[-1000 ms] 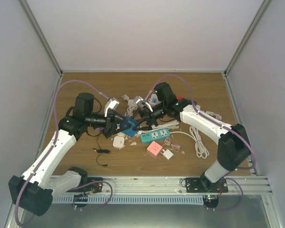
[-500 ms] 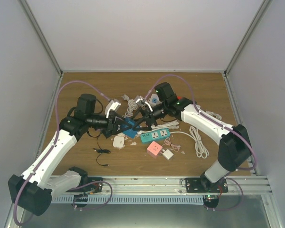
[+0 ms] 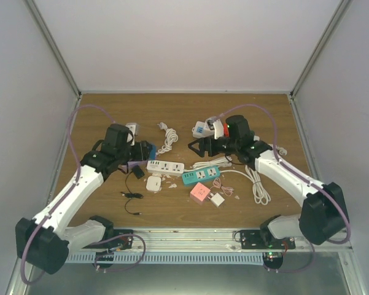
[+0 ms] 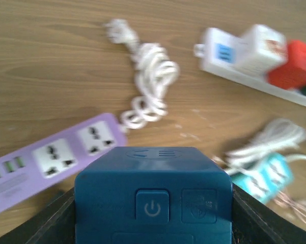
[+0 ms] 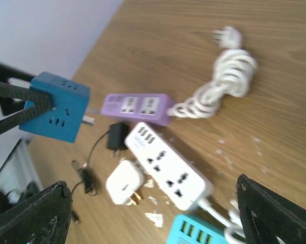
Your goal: Insert the plug
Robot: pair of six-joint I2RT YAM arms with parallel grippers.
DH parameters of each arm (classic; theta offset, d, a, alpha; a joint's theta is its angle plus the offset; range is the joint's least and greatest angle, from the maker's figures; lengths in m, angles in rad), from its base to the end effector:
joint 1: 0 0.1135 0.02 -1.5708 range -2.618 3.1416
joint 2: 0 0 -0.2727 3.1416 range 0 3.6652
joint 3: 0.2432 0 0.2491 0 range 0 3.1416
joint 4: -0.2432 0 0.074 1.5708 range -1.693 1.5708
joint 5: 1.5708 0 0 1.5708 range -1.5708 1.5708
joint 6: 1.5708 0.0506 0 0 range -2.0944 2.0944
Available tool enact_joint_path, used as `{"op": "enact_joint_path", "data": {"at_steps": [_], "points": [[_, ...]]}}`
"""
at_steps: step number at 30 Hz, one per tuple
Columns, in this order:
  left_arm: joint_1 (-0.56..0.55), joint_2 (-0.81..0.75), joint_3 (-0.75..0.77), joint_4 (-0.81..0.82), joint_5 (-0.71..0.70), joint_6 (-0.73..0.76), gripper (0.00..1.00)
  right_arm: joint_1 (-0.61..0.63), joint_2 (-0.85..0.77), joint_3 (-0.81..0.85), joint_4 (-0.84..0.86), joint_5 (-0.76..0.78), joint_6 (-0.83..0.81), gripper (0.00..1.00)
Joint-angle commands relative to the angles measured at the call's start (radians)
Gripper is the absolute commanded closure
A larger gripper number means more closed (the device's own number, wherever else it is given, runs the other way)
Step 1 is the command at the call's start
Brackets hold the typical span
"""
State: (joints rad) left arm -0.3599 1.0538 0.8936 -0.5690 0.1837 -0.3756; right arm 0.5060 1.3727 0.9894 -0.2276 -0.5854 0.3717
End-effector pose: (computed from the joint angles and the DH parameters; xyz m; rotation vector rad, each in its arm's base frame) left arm 0.2080 -0.0882 0.2888 0.0786 2.3556 -0.5813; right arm 0.2560 0.1738 0.2794 -0.5063 2.2351 1.1184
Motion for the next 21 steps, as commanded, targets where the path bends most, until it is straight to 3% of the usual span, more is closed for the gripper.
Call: {"op": "enact_joint_path", "data": {"at_steps": [1,9,21], "points": [[0.004,0.123,0.028,-0.002,-0.322,-0.142,0.67,0.004,-0.070,-0.096,0.076,0.276,0.227,0.13],[0.004,0.290,0.118,-0.113,-0.478,-0.223,0.68,0.011,-0.155,-0.209,0.105,0.333,0.239,0.13],[0.004,0.391,0.202,-0.139,-0.485,-0.269,0.67,0.012,-0.132,-0.253,0.160,0.344,0.174,0.12]]}}
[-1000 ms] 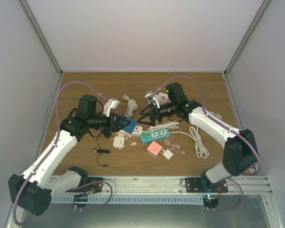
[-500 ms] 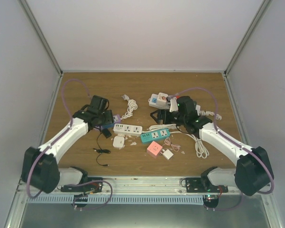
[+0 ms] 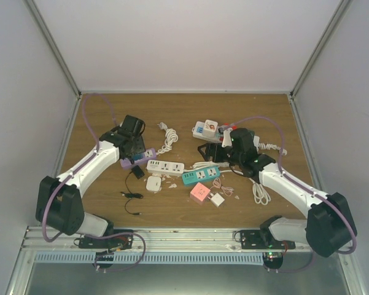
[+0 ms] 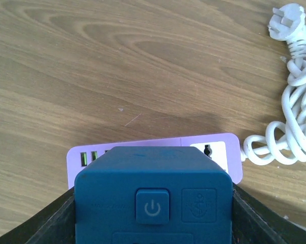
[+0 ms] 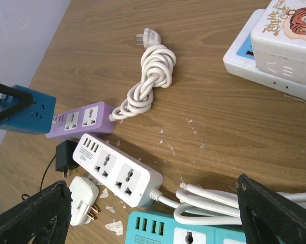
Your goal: Insert the plug
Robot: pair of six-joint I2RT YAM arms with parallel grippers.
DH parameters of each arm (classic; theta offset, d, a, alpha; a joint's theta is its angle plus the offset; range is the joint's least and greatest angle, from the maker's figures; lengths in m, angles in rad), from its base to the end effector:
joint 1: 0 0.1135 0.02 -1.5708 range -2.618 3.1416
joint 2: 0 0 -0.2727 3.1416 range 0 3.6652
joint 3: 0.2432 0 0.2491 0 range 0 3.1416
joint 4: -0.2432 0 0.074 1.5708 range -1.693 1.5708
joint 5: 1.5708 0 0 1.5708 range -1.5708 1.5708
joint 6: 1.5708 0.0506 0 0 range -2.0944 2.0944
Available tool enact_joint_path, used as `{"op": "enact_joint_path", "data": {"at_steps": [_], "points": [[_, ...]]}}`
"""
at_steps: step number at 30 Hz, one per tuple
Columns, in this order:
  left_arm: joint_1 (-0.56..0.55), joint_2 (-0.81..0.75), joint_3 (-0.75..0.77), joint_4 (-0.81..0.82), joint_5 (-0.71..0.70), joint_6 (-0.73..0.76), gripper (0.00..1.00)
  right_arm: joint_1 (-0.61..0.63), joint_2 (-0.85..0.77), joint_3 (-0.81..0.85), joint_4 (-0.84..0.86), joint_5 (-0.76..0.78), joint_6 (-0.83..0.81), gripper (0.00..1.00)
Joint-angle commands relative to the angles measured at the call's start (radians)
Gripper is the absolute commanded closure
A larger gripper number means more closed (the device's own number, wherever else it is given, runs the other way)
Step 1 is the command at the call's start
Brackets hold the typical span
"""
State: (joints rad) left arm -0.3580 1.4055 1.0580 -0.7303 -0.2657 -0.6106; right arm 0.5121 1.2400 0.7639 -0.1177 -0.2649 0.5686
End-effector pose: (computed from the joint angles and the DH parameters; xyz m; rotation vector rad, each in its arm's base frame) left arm 0.2678 -0.0860 0.2484 -0.4119 2.5538 0.0029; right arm 0.2338 0.1466 0.2452 -0.0969 2.2831 0.8836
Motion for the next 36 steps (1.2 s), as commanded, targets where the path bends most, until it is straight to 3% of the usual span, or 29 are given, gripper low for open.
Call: {"op": "enact_joint_path", "data": {"at_steps": [1,13,36], "points": [[0.002,0.054,0.049,0.017,-0.034,-0.037,0.67,0.005,-0.004,-0.032,0.054,0.024,-0.022,0.12],[0.002,0.103,0.088,-0.041,-0.042,-0.072,0.67,0.006,-0.008,-0.034,0.015,0.066,-0.057,0.11],[0.003,0.162,0.046,0.010,-0.022,-0.087,0.66,0.005,0.029,-0.034,-0.002,0.073,-0.047,0.13]]}}
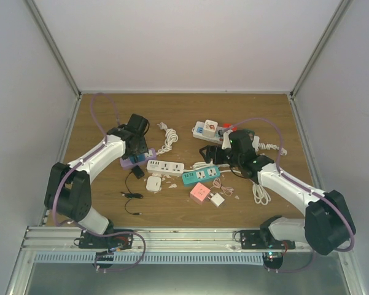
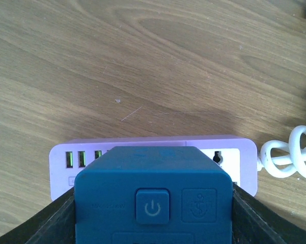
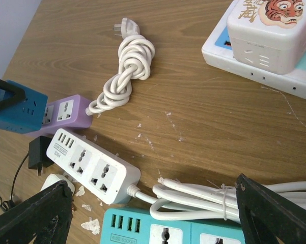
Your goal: Insert the plug
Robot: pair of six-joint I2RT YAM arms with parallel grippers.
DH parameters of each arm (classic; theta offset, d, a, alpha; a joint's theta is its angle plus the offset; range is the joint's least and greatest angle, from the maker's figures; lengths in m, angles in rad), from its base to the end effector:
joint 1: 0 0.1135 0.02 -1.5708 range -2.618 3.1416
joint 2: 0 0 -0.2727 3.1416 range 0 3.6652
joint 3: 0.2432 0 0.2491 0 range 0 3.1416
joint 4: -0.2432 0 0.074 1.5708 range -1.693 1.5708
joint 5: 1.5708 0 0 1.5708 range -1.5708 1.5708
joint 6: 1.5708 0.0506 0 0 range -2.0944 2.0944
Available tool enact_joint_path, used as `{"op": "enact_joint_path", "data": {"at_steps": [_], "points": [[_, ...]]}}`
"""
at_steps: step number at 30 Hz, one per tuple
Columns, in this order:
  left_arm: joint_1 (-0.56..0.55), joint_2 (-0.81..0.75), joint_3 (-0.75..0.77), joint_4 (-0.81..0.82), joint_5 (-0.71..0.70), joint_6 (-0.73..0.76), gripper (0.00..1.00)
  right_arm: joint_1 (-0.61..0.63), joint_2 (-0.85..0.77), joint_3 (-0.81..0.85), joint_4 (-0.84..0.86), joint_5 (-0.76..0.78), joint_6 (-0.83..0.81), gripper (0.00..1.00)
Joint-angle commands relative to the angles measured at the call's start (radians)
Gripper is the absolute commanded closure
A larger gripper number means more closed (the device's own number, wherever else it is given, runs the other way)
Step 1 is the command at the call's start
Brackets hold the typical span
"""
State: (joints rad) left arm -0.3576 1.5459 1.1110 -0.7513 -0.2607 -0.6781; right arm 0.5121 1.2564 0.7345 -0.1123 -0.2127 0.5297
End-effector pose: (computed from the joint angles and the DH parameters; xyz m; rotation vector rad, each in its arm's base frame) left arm 0.2892 -0.0941 0.2247 -0.4953 2.6354 0.0470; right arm 0.2341 0.1439 0.2312 -0.1043 2.3081 0.7944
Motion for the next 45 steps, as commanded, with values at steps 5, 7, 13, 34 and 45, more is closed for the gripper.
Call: {"op": "enact_joint_path", "data": {"at_steps": [5,7,13,34,45], "points": [[-0.004,0.038,-0.014,0.009,-0.045,-0.021,0.66,0.005,0.011,-0.006,-0.009,0.026,-0.008,0.13],[-0.009,0.039,-0.016,0.007,-0.053,-0.018,0.66,0.006,0.011,-0.008,-0.010,0.027,-0.008,0.13],[-0.013,0.078,-0.016,0.014,-0.057,0.009,0.65,0.005,0.009,-0.009,-0.013,0.031,-0.010,0.13],[0.035,0.216,-0.040,0.137,0.049,0.123,0.69,0.007,0.014,-0.014,-0.056,0.080,0.011,0.14],[0.060,0.208,0.142,0.095,0.072,0.178,0.53,0.009,-0.025,-0.014,-0.072,0.077,0.008,0.13]]}}
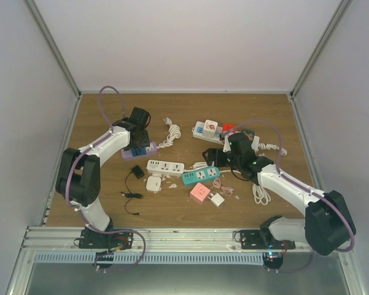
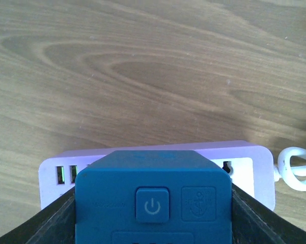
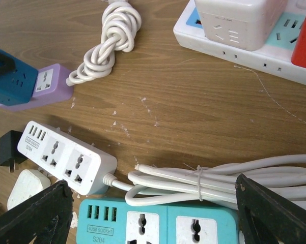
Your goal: Insert the plug
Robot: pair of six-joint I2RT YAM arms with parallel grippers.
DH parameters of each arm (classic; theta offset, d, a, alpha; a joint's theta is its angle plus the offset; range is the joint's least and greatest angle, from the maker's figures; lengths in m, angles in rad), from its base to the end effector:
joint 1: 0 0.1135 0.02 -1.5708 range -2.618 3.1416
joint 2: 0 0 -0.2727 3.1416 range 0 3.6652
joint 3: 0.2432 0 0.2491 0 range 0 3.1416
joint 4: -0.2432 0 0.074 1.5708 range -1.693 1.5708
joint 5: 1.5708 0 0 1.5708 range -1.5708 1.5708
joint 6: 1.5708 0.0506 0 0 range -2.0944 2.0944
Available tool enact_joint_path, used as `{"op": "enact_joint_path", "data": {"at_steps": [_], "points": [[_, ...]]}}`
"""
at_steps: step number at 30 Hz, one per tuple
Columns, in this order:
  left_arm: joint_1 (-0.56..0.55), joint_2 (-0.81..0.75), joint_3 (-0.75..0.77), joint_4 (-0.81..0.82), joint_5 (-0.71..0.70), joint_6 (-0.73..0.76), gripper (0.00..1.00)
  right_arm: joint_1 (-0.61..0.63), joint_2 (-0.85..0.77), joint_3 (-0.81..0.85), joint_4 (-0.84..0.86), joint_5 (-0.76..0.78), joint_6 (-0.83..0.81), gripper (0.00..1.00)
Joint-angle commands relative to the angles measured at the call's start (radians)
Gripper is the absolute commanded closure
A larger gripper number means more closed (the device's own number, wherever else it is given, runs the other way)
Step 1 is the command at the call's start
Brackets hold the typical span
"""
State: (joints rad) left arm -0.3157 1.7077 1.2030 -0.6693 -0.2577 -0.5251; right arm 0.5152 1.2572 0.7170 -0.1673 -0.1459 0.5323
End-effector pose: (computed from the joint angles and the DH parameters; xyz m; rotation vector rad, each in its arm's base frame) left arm 0.3323 -0.0950 0.2059 -0.3488 2.6531 0.0969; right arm 0.2299 0.1386 0.2194 -0.0595 2.3719 0.6963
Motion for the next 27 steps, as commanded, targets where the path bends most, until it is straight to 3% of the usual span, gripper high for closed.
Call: {"op": "enact_joint_path", "data": {"at_steps": [1,4,7,11,15,22,27], "points": [[0.024,0.049,0.067,0.010,0.067,0.035,0.53,0.007,-0.030,0.002,-0.016,0.008,0.009,0.13],[0.032,0.058,0.091,0.004,0.057,0.056,0.52,0.007,-0.040,-0.001,-0.020,0.011,0.017,0.13],[0.033,0.059,0.077,0.024,0.064,0.065,0.44,0.008,-0.046,0.001,-0.034,0.020,0.018,0.12],[0.033,0.048,0.088,0.030,0.076,0.083,0.28,0.006,-0.059,0.014,-0.060,0.028,0.017,0.12],[0.032,-0.009,0.108,0.035,0.078,0.110,0.03,0.007,-0.103,0.013,-0.075,0.044,0.032,0.12],[0.032,-0.221,0.057,0.089,0.180,0.189,0.01,0.032,-0.168,0.008,-0.095,0.044,0.040,0.14],[0.032,-0.434,-0.067,0.186,0.342,0.211,0.01,0.154,-0.123,0.064,-0.146,0.125,0.058,0.16]]}}
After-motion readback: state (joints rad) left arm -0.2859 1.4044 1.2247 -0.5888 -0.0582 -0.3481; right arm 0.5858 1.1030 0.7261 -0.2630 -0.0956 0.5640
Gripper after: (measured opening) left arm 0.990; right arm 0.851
